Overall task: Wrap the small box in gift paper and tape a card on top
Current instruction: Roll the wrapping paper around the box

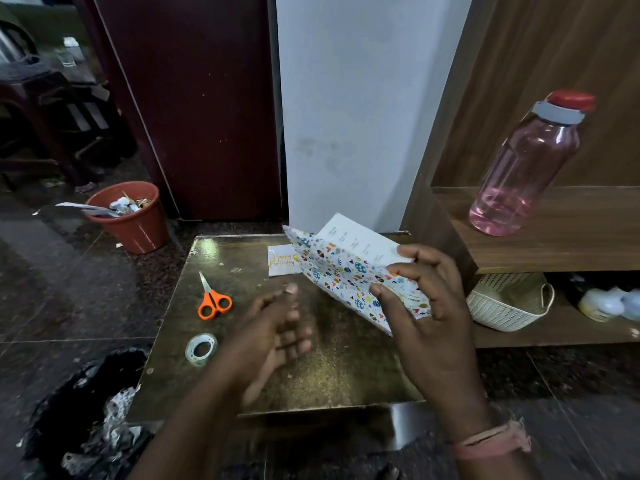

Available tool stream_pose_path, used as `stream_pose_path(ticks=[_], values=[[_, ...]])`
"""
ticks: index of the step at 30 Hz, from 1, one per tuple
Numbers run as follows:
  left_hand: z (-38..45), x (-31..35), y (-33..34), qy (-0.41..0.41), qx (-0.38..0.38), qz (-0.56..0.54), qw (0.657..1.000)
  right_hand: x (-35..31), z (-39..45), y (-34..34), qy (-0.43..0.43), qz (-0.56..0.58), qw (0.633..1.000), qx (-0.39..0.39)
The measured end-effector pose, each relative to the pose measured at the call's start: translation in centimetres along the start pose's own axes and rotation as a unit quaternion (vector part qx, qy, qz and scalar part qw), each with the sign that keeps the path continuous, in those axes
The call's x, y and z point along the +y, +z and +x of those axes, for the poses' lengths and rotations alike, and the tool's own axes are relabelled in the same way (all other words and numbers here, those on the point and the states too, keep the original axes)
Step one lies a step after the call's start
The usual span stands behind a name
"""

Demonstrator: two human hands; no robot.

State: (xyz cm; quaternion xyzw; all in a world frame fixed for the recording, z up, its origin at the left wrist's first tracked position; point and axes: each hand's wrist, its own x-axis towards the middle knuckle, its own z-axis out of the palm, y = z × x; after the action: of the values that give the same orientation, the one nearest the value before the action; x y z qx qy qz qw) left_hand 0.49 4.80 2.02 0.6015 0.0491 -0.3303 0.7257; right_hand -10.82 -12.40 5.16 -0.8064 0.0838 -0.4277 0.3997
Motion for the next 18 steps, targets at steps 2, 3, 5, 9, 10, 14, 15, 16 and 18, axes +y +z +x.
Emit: stream_pose_path(ticks=[2,3,5,9,10,14,15,16,18], values=[[-0.5,0.4,0.3,-0.128,-0.088,-0.148,0.977,-0.3,-0.1,0.2,-0.029,-0.004,0.999,-0.028],[-0.6,0.5,0.4,-0.150,-0.129,-0.190,0.962,-0.4,-0.1,0.3,-0.035,-0.002,0.998,-0.054],[-0.8,0.6,0.7,-0.142,-0.178,-0.237,0.944,-0.2,-0.4,0.4,-0.034,0.000,0.992,-0.125],[-0.8,0.1,1.4,-0.105,-0.138,-0.217,0.961,0.5,-1.3,0.6,0.038,0.006,0.967,-0.254],[-0.9,0.0,1.5,-0.105,-0.117,-0.200,0.967,0.6,-1.3,0.5,0.060,0.018,0.962,-0.266],[-1.6,0.2,1.7,-0.092,-0.107,-0.183,0.973,0.6,-1.1,0.3,0.136,0.055,0.954,-0.261],[-1.8,0.3,1.8,-0.091,-0.112,-0.182,0.973,0.6,-1.2,0.4,0.155,0.059,0.951,-0.262],[-1.8,0.4,1.8,-0.091,-0.116,-0.186,0.971,0.7,-1.2,0.4,0.179,0.062,0.946,-0.263],[-1.8,0.4,1.8,-0.092,-0.125,-0.201,0.967,1.0,-1.2,0.5,0.232,0.077,0.932,-0.267]])
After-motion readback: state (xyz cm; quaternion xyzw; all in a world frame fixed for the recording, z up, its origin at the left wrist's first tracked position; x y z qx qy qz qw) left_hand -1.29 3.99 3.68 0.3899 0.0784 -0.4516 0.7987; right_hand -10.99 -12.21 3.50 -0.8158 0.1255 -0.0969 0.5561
